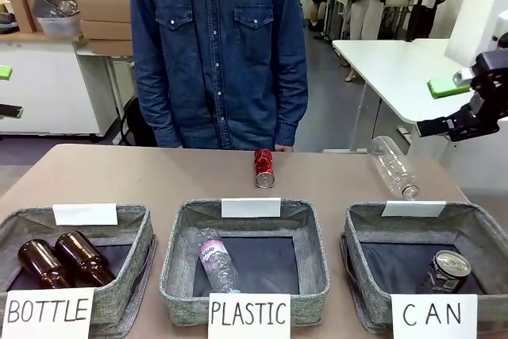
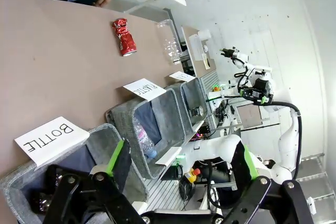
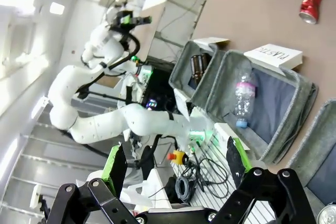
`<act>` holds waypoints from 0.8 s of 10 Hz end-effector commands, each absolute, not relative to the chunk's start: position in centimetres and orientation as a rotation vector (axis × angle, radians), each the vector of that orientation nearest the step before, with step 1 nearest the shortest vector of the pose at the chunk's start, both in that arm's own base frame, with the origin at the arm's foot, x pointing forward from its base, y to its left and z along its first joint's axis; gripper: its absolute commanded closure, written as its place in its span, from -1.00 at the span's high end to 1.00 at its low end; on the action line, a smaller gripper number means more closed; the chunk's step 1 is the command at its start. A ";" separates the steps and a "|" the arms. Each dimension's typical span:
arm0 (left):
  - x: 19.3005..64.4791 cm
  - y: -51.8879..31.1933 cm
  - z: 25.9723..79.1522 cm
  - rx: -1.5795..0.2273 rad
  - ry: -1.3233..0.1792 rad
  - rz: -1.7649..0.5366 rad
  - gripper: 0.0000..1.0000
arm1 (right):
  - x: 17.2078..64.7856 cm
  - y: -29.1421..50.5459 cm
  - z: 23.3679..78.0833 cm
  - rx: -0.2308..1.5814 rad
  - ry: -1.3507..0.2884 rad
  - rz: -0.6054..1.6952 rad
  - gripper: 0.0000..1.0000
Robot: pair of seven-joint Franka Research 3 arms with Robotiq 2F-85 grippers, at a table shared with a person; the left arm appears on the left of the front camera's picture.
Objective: Sort the can waste into the basket.
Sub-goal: Pick up the can waste from the table and place it in the right Fabric basket.
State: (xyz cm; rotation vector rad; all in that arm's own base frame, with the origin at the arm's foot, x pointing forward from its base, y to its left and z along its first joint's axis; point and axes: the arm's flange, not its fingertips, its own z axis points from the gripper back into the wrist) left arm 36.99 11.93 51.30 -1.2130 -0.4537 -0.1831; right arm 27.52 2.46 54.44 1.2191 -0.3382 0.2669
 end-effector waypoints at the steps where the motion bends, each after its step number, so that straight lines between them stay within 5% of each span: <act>1: 36.9 12.2 51.3 -1.217 -0.456 -0.206 1.00 | 33.1 8.7 54.6 1.120 -0.253 0.259 1.00; 3: 36.9 12.2 51.3 -1.217 -0.456 -0.206 1.00 | 37.4 18.8 53.9 0.888 -0.119 0.263 1.00; 5: 36.9 12.2 51.3 -1.217 -0.456 -0.206 1.00 | 38.1 25.3 53.1 0.702 -0.179 0.291 1.00; 6: 36.9 12.2 51.3 -1.217 -0.456 -0.206 1.00 | 34.8 21.2 52.5 0.906 -0.175 0.299 1.00; 8: 36.9 12.2 51.3 -1.217 -0.456 -0.206 1.00 | 36.0 26.5 52.3 0.814 -0.171 0.326 1.00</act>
